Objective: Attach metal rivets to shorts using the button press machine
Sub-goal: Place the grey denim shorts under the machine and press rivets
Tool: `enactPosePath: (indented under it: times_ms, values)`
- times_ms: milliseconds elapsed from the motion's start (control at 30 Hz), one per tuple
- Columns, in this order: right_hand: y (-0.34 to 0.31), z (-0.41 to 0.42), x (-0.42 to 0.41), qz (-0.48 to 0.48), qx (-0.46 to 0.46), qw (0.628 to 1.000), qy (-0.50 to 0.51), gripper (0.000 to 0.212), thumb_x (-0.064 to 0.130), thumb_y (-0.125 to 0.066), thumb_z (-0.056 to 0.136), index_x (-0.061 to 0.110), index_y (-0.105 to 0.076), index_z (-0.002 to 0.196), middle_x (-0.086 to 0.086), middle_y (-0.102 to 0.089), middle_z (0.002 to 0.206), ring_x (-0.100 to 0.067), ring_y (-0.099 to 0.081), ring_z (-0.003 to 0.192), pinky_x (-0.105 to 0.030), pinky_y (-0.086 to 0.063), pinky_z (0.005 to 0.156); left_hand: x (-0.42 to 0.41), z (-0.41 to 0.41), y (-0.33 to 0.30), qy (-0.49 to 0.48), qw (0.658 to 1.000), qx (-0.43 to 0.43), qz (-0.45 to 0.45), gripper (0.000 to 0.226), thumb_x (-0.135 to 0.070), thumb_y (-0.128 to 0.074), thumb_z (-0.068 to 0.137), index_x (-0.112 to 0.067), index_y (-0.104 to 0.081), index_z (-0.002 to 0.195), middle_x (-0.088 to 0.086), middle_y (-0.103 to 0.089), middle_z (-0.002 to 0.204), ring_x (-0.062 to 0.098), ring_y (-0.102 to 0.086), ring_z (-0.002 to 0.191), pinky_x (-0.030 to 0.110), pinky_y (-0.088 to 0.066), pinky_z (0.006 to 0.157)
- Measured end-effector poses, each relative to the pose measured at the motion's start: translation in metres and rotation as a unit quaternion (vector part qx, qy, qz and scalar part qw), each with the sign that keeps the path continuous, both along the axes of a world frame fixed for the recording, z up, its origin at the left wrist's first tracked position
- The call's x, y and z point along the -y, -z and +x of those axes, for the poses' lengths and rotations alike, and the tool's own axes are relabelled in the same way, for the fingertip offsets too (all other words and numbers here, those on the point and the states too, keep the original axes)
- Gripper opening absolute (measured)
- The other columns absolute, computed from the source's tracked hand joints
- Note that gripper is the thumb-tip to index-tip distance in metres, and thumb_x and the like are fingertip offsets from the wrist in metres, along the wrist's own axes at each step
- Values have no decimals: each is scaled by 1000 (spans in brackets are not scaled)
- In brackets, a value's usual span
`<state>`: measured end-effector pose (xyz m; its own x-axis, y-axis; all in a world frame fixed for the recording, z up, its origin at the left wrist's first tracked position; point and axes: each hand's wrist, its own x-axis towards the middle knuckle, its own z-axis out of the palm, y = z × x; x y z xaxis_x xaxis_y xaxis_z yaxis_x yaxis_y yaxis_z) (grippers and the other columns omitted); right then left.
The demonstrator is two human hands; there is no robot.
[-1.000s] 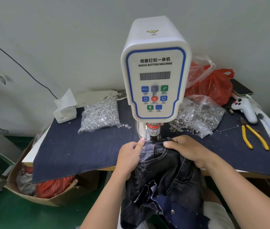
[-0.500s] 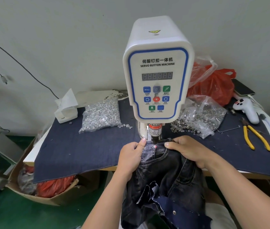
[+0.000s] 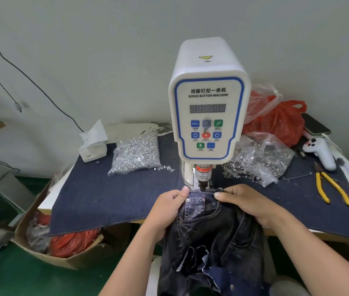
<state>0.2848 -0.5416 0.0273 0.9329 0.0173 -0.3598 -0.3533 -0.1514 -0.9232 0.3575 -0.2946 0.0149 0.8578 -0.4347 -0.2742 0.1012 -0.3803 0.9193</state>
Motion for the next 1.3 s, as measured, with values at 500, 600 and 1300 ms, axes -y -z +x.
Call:
enactPosePath:
  times_ms: [500, 600, 1300]
  values:
    - [-32, -16, -2, -107, 51, 985, -124, 34, 56, -74, 85, 24, -78, 95, 0, -78, 93, -7, -71, 84, -20, -52, 79, -32, -13, -33, 70, 991, -74, -90, 54, -53, -56, 105, -3, -76, 114, 20, -77, 115, 32, -74, 107, 45, -52, 102]
    - [-33, -23, 7, -146, 54, 979, -132, 19, 47, -73, 91, 29, -78, 91, 2, -76, 89, -2, -62, 79, -20, -46, 79, -43, -15, -35, 77, 993, -59, -62, 61, -64, -54, 102, -9, -80, 108, 16, -79, 111, 31, -75, 107, 43, -55, 101]
    - [-32, -50, -12, -289, 69, 919, -259, 28, 45, -72, 93, 18, -68, 95, 0, -70, 88, -9, -58, 80, -32, -47, 76, -55, -45, -37, -26, 895, -145, -421, 21, 6, -60, 74, -14, -63, 81, 8, -67, 104, 24, -70, 83, 38, -61, 72]
